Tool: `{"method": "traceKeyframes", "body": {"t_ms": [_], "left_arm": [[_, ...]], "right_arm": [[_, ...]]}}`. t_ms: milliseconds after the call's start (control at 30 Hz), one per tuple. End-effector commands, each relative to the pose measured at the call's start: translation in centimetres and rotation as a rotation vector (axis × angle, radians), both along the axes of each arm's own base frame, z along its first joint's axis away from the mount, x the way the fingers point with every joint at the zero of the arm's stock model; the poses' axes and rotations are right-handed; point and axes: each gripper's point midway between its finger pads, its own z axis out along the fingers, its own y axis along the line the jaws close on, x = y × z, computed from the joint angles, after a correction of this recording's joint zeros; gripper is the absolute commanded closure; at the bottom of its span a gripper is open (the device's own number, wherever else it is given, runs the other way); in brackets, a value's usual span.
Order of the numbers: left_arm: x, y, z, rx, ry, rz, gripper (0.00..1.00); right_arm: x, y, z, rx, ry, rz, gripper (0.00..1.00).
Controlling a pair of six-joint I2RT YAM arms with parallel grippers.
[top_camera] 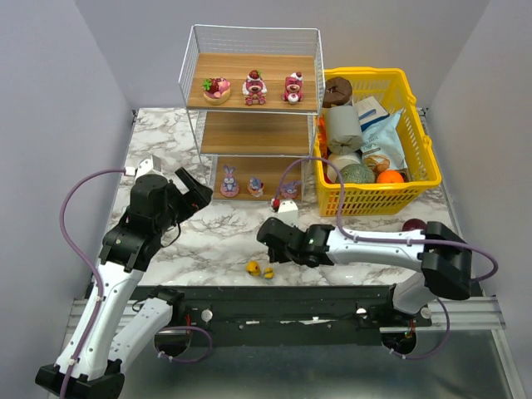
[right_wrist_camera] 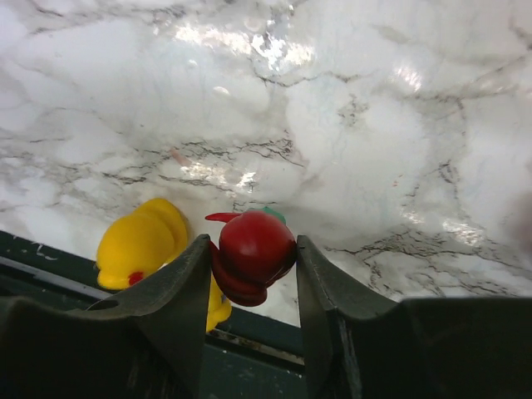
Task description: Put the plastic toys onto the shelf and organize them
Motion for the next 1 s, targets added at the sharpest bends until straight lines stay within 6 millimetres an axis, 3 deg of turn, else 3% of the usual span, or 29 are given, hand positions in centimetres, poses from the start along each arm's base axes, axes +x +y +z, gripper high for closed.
{"method": "traceKeyframes", "body": {"t_ms": [0,100,267,367,433,633,767,967], "left_arm": [[0.6,-0.1,1.0,0.037,-0.074,-0.042,0.01],[0.9,-1.4,1.3,0.041,-0.1,-0.135,0.02],[0.8,-4.9,1.9,0.013,-0.189,-0.332,0.12],[0.1,-7.0,3.2,0.012,-0.301,-0.401,0.14],[-0.5,-9.6,4.1,0.007,-0.367,-0.464,0.16],[-1.8,-15.4,4.6,0.148,-0.441,-0.553,0.23],[-3.1,-18.2,5.3,0.223,-0.557,-0.649,0.27],[-4.6,-20.6,6.6,0.221,-0.647,-0.759,0.27]], "right_arm": [[2.5,-1.1,7.0,0.005,-0.131,0.044,0.79],[3.4,-1.9,10.0,0.014,-0.138,0.076,0.79],[4.7,-4.0,15.0,0.061,-0.13,0.091,0.78],[4.9,-5.0,16.5,0.093,-0.092,0.11,0.77],[4.6,-5.3,16.9,0.098,-0.068,0.133,0.76],[4.9,-5.6,19.2,0.102,-0.065,0.148,0.75],[4.2,-5.1,20.0,0.123,-0.033,0.184,0.74],[3.4,-5.3,21.2,0.14,-0.018,0.203,0.73]]}}
